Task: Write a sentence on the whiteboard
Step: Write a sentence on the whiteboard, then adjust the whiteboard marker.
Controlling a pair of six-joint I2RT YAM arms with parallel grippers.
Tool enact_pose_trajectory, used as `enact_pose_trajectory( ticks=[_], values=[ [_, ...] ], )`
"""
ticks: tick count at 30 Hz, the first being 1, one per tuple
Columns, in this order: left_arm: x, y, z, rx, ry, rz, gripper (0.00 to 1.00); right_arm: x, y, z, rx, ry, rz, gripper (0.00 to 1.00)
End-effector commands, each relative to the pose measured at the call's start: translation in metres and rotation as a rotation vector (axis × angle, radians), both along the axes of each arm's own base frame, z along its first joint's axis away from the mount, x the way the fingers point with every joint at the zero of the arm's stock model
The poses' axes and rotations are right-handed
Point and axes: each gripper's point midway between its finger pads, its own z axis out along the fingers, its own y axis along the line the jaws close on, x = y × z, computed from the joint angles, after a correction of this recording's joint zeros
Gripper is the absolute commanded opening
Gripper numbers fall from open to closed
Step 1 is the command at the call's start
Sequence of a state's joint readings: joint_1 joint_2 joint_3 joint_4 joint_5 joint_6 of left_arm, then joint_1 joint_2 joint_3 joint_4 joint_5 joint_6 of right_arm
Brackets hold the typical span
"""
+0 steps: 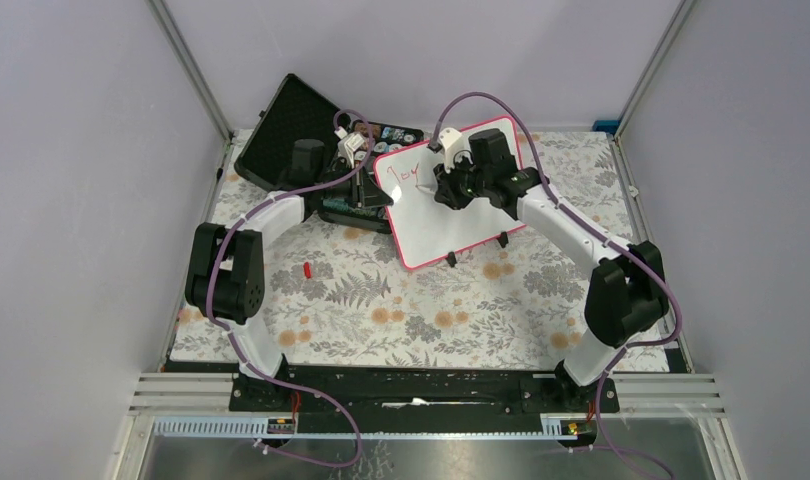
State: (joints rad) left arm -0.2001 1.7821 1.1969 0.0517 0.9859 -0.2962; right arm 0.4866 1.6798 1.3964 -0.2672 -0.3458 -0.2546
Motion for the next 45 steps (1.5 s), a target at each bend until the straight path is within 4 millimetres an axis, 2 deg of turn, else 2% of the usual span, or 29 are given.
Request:
enact_pose_trajectory(
  ticks=[1, 4, 9, 11, 13, 16, 19, 22, 25, 28, 30, 32, 38, 41, 45],
  values=[
    [0.004, -0.005, 0.013, 0.000, -0.066, -0.017, 0.00, -0.013, 0.012, 0.020, 0.024, -0.036, 0.052, 0.00],
    [0.005, -0.005, 0.013, 0.000, -0.064, -0.016, 0.00, -0.007, 0.018, 0.033, 0.053, -0.053, 0.054, 0.00],
    [0.005, -0.006, 0.017, -0.005, -0.063, -0.015, 0.00, 0.001, 0.024, 0.071, 0.102, -0.108, 0.047, 0.00],
    [0.005, -0.006, 0.020, -0.004, -0.067, -0.017, 0.12, 0.001, 0.025, 0.086, 0.122, -0.125, 0.046, 0.00],
    [0.007, -0.002, 0.027, 0.006, -0.082, -0.013, 0.32, -0.001, 0.024, 0.098, 0.137, -0.133, 0.047, 0.00],
    [0.007, 0.009, 0.037, 0.020, -0.088, 0.003, 0.49, -0.006, 0.017, 0.106, 0.158, -0.123, 0.047, 0.00],
    [0.007, 0.032, 0.056, 0.037, -0.130, 0.042, 0.61, -0.012, 0.004, 0.107, 0.172, -0.094, 0.046, 0.00],
    [0.005, 0.058, 0.075, 0.080, -0.209, 0.053, 0.75, -0.028, -0.003, 0.100, 0.169, -0.052, 0.069, 0.00],
    [-0.019, 0.063, 0.094, 0.214, -0.340, -0.065, 0.76, -0.052, 0.002, 0.091, 0.211, 0.043, 0.118, 0.00],
    [-0.050, 0.048, 0.120, 0.283, -0.539, -0.151, 0.77, -0.080, 0.012, 0.085, 0.286, 0.170, 0.184, 0.00],
    [-0.068, 0.032, 0.130, 0.342, -0.684, -0.194, 0.79, -0.093, 0.015, 0.083, 0.323, 0.230, 0.202, 0.00],
    [-0.083, 0.014, 0.131, 0.429, -0.780, -0.259, 0.80, -0.106, 0.019, 0.085, 0.356, 0.278, 0.231, 0.00],
    [-0.115, -0.031, 0.106, 0.573, -0.831, -0.472, 0.77, -0.133, 0.029, 0.086, 0.397, 0.383, 0.289, 0.00],
    [-0.123, -0.041, 0.095, 0.639, -0.877, -0.534, 0.74, -0.140, 0.031, 0.084, 0.403, 0.418, 0.311, 0.00],
    [-0.121, -0.045, 0.092, 0.649, -0.888, -0.542, 0.66, -0.154, 0.033, 0.086, 0.421, 0.455, 0.352, 0.00]
  ],
)
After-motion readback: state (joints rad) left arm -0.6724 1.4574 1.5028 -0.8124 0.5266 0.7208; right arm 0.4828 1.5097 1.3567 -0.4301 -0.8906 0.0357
